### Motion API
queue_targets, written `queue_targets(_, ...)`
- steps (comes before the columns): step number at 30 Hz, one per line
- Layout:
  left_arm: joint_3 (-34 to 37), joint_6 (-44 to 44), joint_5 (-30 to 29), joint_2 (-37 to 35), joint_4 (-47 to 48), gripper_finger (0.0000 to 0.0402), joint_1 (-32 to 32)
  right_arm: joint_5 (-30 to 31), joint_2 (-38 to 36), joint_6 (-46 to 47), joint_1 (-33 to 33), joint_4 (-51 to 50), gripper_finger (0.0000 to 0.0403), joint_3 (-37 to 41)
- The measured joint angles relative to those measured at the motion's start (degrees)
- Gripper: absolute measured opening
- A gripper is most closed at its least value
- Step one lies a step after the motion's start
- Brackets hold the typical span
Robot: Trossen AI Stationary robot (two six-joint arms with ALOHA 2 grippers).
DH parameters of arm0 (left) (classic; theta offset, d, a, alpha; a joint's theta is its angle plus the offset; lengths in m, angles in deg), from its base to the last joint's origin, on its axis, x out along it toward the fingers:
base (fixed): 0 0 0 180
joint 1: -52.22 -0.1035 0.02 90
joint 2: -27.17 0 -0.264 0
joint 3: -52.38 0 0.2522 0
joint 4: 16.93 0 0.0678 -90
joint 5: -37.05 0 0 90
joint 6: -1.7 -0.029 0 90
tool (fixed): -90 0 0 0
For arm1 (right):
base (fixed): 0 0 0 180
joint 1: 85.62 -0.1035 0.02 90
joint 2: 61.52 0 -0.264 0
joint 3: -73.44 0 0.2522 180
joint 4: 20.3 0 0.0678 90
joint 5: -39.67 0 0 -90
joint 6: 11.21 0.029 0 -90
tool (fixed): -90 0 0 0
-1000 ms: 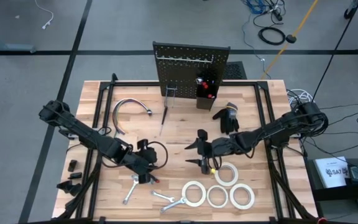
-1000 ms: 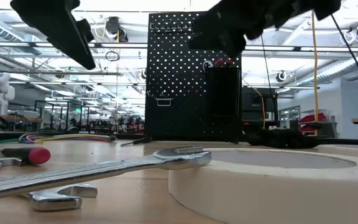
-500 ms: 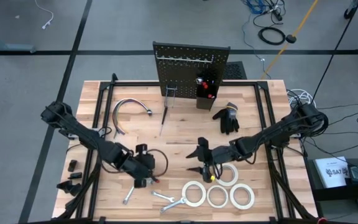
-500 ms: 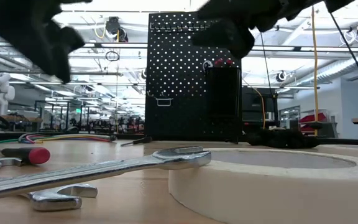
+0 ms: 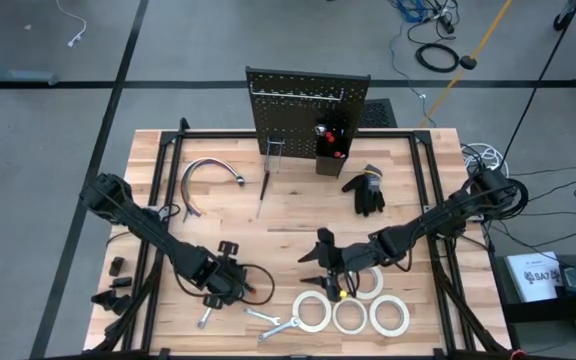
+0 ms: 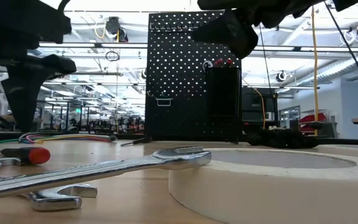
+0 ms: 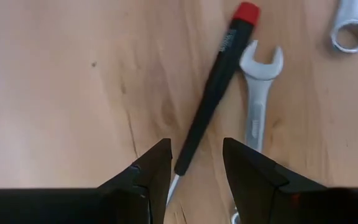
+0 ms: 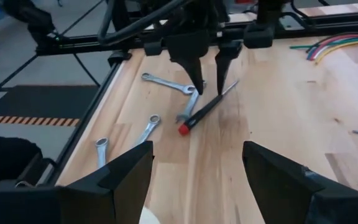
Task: Hang tools onto peg board
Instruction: Put the black nut driver into the black bin on the peg board
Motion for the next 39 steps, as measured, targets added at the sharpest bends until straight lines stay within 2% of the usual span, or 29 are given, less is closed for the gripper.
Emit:
queue_targets(7, 0.0, -3.6, 0.9, 0.3, 0.0, 0.0148, -2.2, 0.0, 0.0, 0.4, 0.0, -2.6, 0.0242, 0.0)
queue_targets(13, 0.6, -5.3, 5.6, 0.3, -1.9, 0.0147, -5.2, -0.1, 0.0, 2.2, -0.8, -6.8, 0.0242, 0.0)
queue_targets(19, 4.5, -6.3, 8.8, 0.3, -7.0, 0.0147, -7.3, 0.0, 0.0, 0.5, -1.1, -8.0, 0.0242, 0.0)
queue_targets(24, 7.0, -6.3, 10.8, 0.0, -10.1, 0.012, -7.7, 0.2, 0.0, 0.3, -1.1, -11.0, 0.0242, 0.0)
queue_targets(28, 7.1, -6.4, 9.0, 0.0, -10.7, 0.0069, -7.6, 4.2, -0.1, 0.6, -1.1, -14.3, 0.0242, 0.0)
queue_targets(32, 7.2, -6.3, 8.0, 0.1, -11.6, 0.0015, -8.2, 6.0, -3.5, 0.7, -1.1, -24.6, 0.0242, 0.0)
queue_targets(35, 6.8, -5.9, 6.1, 0.2, -12.5, 0.0013, -9.3, 6.4, -7.8, 0.8, -2.4, -28.6, 0.0242, 1.1)
queue_targets(39, 4.4, -6.6, -1.9, 0.0, -14.8, 0.0009, -11.7, 10.1, -15.3, 0.4, -3.8, -23.4, 0.0242, 6.8)
